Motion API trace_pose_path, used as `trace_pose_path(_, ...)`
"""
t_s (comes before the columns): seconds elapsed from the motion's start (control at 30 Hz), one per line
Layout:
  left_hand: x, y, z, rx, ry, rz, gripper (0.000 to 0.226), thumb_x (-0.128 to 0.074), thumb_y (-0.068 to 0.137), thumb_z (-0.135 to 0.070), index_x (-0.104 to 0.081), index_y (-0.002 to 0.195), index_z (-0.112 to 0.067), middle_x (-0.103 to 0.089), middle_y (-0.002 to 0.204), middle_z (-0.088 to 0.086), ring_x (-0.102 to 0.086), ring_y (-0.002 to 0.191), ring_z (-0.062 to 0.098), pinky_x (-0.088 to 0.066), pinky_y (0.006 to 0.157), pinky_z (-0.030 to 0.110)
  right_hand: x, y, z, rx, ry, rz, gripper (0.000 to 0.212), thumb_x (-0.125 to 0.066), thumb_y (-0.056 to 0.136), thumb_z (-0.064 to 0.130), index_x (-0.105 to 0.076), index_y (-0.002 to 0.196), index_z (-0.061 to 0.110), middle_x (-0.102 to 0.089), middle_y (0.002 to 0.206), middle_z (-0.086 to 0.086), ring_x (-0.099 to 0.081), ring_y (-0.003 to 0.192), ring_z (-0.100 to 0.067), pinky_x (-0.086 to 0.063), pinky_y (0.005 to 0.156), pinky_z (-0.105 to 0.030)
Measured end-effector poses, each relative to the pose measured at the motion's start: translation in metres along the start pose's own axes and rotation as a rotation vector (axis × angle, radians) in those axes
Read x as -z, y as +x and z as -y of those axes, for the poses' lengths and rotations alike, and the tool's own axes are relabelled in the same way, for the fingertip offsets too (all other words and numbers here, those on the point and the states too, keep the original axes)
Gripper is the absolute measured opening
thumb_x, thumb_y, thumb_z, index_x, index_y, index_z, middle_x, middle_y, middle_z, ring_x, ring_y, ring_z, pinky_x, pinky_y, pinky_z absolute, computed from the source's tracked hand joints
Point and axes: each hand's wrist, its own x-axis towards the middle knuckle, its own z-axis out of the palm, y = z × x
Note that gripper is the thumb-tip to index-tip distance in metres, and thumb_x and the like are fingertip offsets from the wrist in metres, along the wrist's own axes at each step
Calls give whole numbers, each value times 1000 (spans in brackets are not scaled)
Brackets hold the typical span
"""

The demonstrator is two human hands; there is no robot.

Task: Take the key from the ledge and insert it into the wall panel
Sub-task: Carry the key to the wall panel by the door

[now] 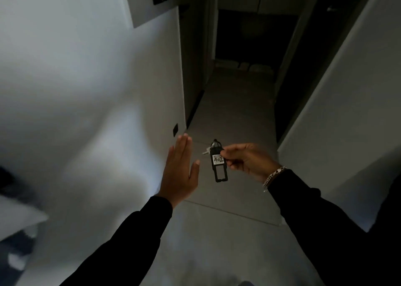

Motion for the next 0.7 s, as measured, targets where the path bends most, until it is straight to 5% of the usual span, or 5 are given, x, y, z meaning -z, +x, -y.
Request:
trace_pose_path(0.4, -97, 224, 36, 53, 113, -51, 66, -30, 97, -38, -23, 154, -4, -18, 165, 12, -7, 154, 21, -15, 126, 52, 134, 215, 97, 18, -46, 68, 15, -74, 78, 6, -73, 92, 1, -65, 67, -7, -58, 51, -8, -50, 48, -15)
trace_pose_path(0.7, -105, 375, 92, 140, 254, -198, 66, -33, 97, -36, -25, 152, 0, -23, 163, 19, -13, 153, 30, -18, 125, 56, 146, 381, 206, 178, -301, 179, 4, -74, 78, 5, -74, 79, 9, -67, 56, 3, -57, 48, -5, -48, 45, -15)
